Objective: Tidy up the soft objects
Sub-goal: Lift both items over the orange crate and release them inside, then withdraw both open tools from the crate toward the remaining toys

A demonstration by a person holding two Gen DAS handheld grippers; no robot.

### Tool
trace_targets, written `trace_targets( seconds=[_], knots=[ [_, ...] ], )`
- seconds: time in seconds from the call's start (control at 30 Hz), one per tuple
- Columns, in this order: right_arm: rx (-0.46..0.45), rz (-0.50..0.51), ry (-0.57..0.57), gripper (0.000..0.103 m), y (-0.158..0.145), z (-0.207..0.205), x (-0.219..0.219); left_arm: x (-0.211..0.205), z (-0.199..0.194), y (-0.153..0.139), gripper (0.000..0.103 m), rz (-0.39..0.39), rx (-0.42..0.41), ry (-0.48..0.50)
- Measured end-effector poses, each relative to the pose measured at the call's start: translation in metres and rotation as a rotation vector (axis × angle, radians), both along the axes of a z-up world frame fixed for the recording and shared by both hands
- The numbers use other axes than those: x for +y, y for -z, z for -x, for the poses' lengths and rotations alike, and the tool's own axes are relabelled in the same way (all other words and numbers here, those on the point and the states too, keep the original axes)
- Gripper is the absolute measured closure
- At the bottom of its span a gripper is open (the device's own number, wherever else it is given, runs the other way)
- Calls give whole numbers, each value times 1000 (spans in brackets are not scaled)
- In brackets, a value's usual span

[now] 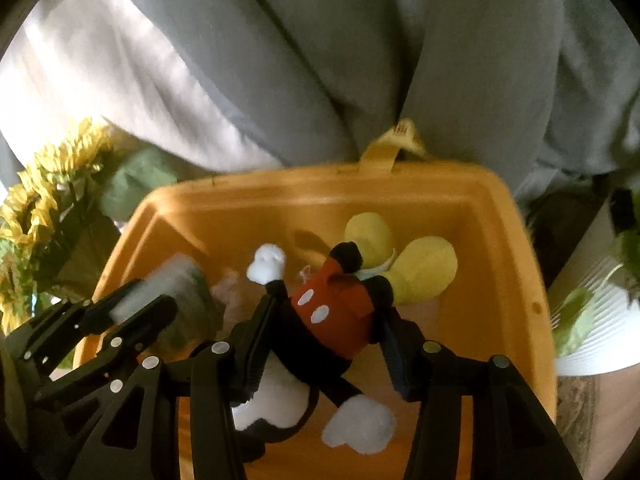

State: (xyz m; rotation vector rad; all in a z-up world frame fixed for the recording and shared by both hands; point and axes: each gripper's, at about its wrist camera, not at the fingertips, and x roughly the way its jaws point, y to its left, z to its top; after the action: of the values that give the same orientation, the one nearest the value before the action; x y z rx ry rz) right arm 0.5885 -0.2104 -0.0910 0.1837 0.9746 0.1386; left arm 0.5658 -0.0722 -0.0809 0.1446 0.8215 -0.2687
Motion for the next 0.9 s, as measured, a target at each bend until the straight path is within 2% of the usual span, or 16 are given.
trace_targets(
  seconds=[0.03,0.13,0.2,0.37,0.57,0.63,0.9],
  knots=[
    [18,-4,-1,49,3,-2,-1,0,0,0,62,2,3,-2],
    [51,-29,-3,42,5,-2,-1,-1,3,-1,52,6,-9,1],
    [46,-24,5,41,3,0,-1,0,5,-3,44,8,-12,-6],
    [-5,-19,21,41,-13,10,-3,4,12,-13,39,37,-16,-28],
    [-104,16,49,41,-42,29,-4,4,33,-37,30,52,-74,-21],
    [-131,22,55,32,-51,38,-7,4,41,-45,25,56,-95,-16],
    [-255,68,86,27,-88,75,-9,8,77,-72,18,76,-167,-14]
  ],
)
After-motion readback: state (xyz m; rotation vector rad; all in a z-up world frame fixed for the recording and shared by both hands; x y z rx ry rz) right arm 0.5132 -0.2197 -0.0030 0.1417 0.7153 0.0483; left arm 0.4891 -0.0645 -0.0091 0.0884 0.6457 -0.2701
